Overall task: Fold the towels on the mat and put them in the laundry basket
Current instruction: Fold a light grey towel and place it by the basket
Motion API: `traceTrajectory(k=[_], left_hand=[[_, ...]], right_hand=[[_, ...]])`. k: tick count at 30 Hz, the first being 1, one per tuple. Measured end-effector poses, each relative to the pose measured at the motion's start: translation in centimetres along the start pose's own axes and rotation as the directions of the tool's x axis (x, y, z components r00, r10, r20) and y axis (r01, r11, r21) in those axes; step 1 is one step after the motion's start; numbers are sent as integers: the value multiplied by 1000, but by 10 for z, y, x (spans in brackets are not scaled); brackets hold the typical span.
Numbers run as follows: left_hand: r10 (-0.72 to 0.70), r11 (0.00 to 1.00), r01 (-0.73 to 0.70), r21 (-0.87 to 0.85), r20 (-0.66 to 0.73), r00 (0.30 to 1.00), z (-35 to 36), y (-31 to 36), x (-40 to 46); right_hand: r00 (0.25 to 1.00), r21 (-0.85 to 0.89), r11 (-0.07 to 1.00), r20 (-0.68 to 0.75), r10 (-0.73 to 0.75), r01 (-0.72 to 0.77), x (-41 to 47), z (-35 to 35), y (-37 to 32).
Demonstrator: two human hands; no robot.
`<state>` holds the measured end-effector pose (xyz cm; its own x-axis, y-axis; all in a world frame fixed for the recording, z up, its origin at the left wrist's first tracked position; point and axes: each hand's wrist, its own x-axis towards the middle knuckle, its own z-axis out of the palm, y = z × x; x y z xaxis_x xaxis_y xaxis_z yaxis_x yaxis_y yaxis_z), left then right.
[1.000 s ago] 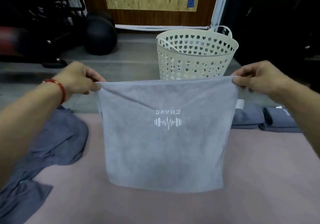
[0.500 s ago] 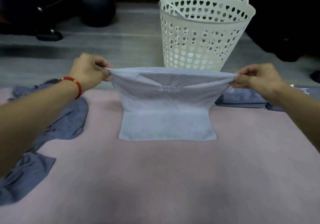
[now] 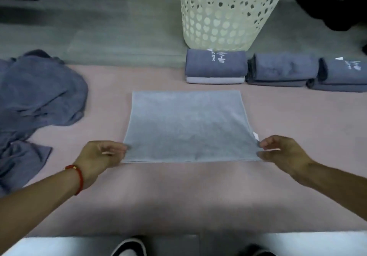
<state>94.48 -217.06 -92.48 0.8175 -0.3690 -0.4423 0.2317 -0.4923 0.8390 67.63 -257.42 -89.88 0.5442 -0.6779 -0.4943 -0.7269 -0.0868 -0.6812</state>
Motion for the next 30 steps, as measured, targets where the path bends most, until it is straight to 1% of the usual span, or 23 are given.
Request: traceTrajectory(k=[2, 3, 4, 6, 9, 11, 13, 14, 15, 17, 19, 20, 21, 22, 23, 24, 25, 26, 27, 28, 29, 30], left_hand=[[-32, 999, 31, -18, -56, 998, 10, -26, -10], [-46, 999, 46, -3, -71, 996, 13, -36, -16], [-50, 999, 51, 15, -73, 996, 14, -46, -22], [-30, 998, 30, 47, -11, 999, 13, -62, -35], [-40, 989, 28, 148, 78, 996, 10, -89, -48], [-73, 971, 43, 233, 122, 990, 5, -99, -56], [-133, 964, 77, 253, 213, 968, 4, -101, -64], [-175, 955, 102, 279, 250, 952, 5, -99, -68], [-213, 933, 110, 344, 277, 937, 5, -97, -71], [-293, 833, 67, 549, 335, 896, 6, -85, -68], [-388, 706, -13, 709, 401, 830, 3, -64, -46], [-432, 665, -52, 745, 441, 787, 2, -47, -30], [-443, 636, -101, 765, 470, 764, 0, -28, -13], [-388, 606, -188, 773, 494, 778, 1, -8, 3], [-285, 552, -275, 787, 488, 825, 3, 11, 21], [-171, 568, -267, 779, 429, 887, 6, 25, 40], [-100, 642, -176, 746, 310, 945, 10, 35, 59], [-74, 766, -62, 640, 183, 980, 14, 42, 80], [-94, 859, 40, 511, 81, 992, 18, 47, 98], [-130, 908, 111, 404, 19, 991, 23, 52, 114], [-157, 931, 153, 332, -13, 987, 26, 56, 128], [-178, 938, 178, 297, -25, 984, 29, 62, 135]], right_hand=[[996, 180, 980, -12, 93, -90, 2, 16, 16], [989, 235, 962, -14, 148, -140, 4, 23, 22], [980, 245, 951, -14, 199, -189, 4, 29, 26], [968, 169, 954, 13, 250, -248, 0, 33, 34], [955, -76, 955, 43, 292, -288, -25, 31, 54], [950, -179, 941, 69, 304, -288, -42, 30, 71], [955, -259, 930, 71, 286, -260, -54, 30, 85], [961, -336, 914, 75, 265, -226, -58, 31, 90], [966, -433, 883, 91, 241, -179, -60, 31, 93], [960, -611, 789, 174, 220, -70, -58, 33, 88], [935, -749, 662, 238, 262, 5, -49, 31, 70], [929, -788, 614, 249, 273, 31, -42, 28, 58], [940, -794, 607, 231, 253, 32, -33, 23, 48], [962, -765, 644, 181, 204, 8, -23, 18, 35], [985, -707, 707, 109, 133, -17, -10, 13, 24], [998, -644, 765, 45, 50, -9, 5, 10, 13], [1000, -589, 808, 1, -27, 22, 23, 9, 3], [997, -543, 838, -23, -77, 52, 42, 10, -8], [994, -494, 867, -43, -100, 66, 63, 14, -19], [993, -438, 897, -60, -97, 61, 82, 19, -30], [993, -386, 921, -72, -94, 59, 101, 25, -40], [992, -357, 931, -75, -104, 71, 117, 31, -48]])
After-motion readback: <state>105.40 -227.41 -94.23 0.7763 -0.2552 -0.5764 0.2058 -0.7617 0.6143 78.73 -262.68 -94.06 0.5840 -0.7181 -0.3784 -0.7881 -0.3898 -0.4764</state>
